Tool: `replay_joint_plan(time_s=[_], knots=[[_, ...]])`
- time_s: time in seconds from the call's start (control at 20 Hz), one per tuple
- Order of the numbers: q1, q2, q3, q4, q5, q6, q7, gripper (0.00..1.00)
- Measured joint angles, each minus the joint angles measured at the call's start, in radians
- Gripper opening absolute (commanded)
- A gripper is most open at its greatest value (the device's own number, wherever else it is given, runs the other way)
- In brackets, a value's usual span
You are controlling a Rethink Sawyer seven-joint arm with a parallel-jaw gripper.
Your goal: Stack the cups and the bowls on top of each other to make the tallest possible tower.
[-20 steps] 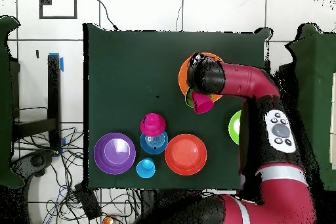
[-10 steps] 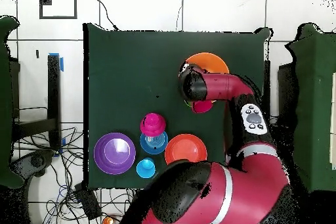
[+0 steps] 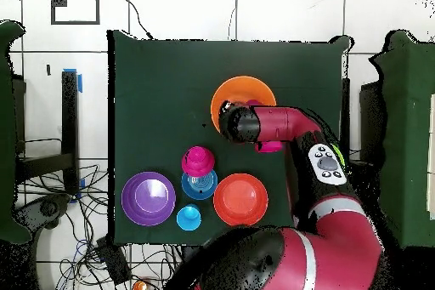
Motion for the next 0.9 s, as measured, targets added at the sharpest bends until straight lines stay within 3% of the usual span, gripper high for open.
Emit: replay_joint_plan(time_s=[0.1,0.5,0.9], knots=[[-0.016,-0.056,0.018,0.059,0.000,0.145,-0.014,0.00],[-0.029,-0.153,0.022,0.118,-0.002,0.544,-0.088,0.00],[-0.033,-0.199,0.022,0.125,-0.047,0.685,-0.135,0.00]])
